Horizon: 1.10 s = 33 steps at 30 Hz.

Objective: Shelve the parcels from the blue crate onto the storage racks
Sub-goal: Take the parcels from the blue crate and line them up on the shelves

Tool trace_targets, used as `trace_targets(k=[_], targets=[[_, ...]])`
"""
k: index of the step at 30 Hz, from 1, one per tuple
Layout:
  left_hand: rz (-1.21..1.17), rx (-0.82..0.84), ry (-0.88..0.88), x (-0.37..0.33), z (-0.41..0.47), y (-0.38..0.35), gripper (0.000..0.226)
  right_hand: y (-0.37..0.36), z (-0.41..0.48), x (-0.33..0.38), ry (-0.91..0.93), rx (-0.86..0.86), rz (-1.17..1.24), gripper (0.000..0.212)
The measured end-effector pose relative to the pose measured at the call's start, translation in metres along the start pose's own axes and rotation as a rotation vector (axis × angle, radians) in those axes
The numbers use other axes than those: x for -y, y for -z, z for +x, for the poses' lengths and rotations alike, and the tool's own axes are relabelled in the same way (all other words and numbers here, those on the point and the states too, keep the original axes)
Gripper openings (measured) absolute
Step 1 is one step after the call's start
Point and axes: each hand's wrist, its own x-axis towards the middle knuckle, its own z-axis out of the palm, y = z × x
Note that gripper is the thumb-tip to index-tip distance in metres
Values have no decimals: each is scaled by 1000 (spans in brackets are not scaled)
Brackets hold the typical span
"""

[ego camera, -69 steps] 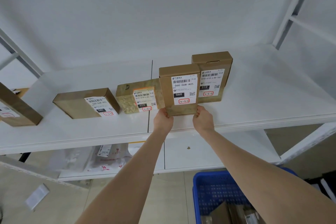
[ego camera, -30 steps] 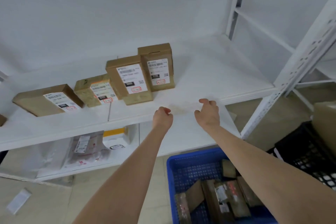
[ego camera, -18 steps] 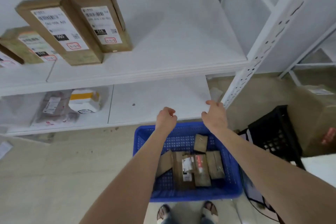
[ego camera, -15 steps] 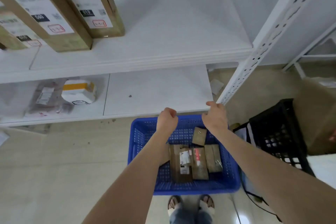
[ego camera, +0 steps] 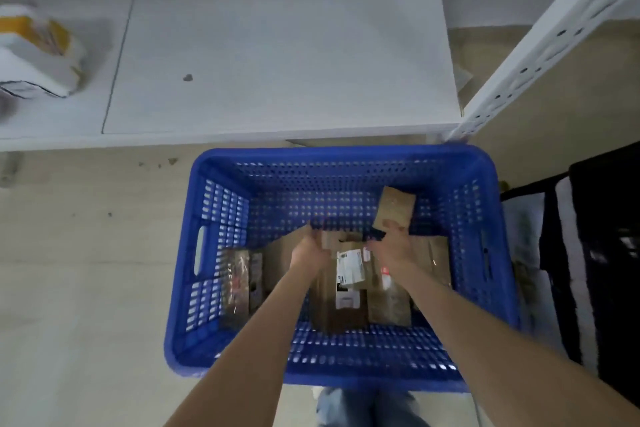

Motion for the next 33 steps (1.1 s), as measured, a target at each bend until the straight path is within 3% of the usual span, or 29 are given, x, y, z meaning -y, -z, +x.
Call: trace_targets(k=[5,10,16,19,22,25,29,33], targets=[[13,77,103,50,66,-49,62,-72,62,-41,-119,171,75,92],[9,121,122,71,103,-73,60,-113,97,-66,-200,135,-65,108],[-92,181,148,81,122,-80,63,-123,106,-66,-238,74,-138,87],[-194,101,125,67,107,-63,58,-109,98,-45,-236,116,134,77],[-349,109,29,43,73,-36,63,-81,78,-11,-163,98,388,82],[-481,119,-6,20,32,1,92,-36,37,36,-148,168,581,49],[-468,-31,-116,-33,-54,84,68,30,-30,100,-46,163,660,34],[-582,-48,-167,-76,-144,167,59,108,-111,170,58,246,718,45]])
